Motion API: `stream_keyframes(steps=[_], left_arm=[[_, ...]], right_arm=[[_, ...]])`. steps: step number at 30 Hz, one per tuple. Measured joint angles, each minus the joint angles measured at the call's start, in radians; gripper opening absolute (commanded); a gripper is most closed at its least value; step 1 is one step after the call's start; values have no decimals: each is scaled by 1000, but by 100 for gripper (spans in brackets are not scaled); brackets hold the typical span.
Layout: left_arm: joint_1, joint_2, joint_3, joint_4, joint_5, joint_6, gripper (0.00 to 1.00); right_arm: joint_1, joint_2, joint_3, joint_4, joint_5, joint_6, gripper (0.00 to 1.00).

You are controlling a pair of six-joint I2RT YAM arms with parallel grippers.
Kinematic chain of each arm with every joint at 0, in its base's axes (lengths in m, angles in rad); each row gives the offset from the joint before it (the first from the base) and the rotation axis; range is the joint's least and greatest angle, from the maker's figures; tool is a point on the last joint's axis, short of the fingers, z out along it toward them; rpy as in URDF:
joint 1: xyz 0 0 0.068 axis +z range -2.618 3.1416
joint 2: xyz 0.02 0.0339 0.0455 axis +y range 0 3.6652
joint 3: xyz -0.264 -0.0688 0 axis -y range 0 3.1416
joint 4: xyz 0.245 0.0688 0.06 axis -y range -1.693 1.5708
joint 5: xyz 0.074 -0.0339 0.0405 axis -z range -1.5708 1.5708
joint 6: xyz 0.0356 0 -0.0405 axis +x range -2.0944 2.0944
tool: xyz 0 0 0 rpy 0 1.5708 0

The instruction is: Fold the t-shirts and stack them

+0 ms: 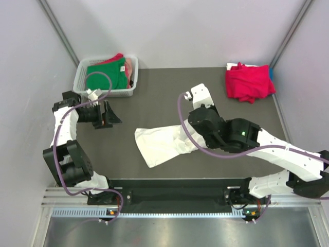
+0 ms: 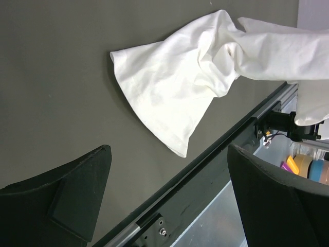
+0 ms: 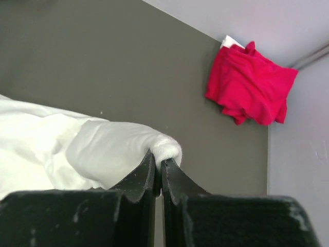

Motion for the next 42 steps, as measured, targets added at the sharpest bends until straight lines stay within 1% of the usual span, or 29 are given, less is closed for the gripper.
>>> stream_keyframes(steps=[4, 6, 7, 8, 10, 12, 13, 14, 16, 17, 19, 21, 22, 23, 24, 25, 26, 28, 29, 30, 37, 42], left_arm=[[-1, 0, 42, -32, 1, 18, 98], [-8, 0, 73, -61, 0, 29, 98], [-16, 0, 92, -77, -3, 39, 98], [-32, 0, 113, -93, -14, 48, 98], [-90, -4, 153, -114, -51, 63, 98], [-180, -24, 164, -109, -108, 69, 98], [-209, -36, 161, -107, -123, 68, 98], [-245, -54, 151, -101, -135, 66, 98], [-274, -88, 130, -102, -153, 61, 98], [-273, -96, 126, -102, -161, 61, 98], [-269, -96, 121, -102, -176, 61, 98], [-266, -81, 114, -102, -184, 61, 98], [-265, -72, 110, -101, -187, 61, 98], [-265, -64, 109, -104, -188, 61, 98], [-265, -56, 109, -103, -188, 61, 98], [-265, -52, 109, -103, -188, 61, 98], [-265, -48, 109, -106, -188, 63, 98], [-269, -43, 113, -117, -189, 67, 98], [-275, -42, 119, -123, -195, 70, 98], [-283, -41, 126, -129, -208, 74, 98], [-368, -47, 123, -166, -294, 127, 99], [-424, -49, 28, -170, -335, 138, 98]], right_arm=[[-46, 13, -57, 14, 0, 41, 0], [-86, 14, -125, 35, -28, 63, 0], [-112, 20, -165, 43, -54, 75, 8], [-136, 28, -209, 60, -80, 84, 9], [-182, 52, -290, 94, -135, 98, 8], [-231, 77, -350, 127, -193, 103, 7], [-261, 81, -373, 145, -225, 103, 3], [-300, 81, -392, 163, -251, 102, 0], [-386, 72, -411, 201, -289, 97, 0], [-444, 64, -416, 226, -309, 98, 0], [-518, 47, -417, 256, -316, 97, 0], [-550, 27, -417, 288, -303, 88, 0], [-550, 23, -417, 303, -291, 82, 9], [-550, 23, -417, 318, -280, 79, 26], [-550, 26, -417, 328, -277, 76, 31], [-550, 31, -417, 340, -277, 76, 31], [-553, 39, -417, 354, -279, 74, 35], [-556, 61, -417, 377, -303, 80, 74], [-557, 79, -417, 391, -325, 85, 88], [-557, 97, -417, 397, -348, 100, 99], [-546, 159, -496, 433, -488, 153, 100], [-534, 157, -527, 439, -542, 169, 100]])
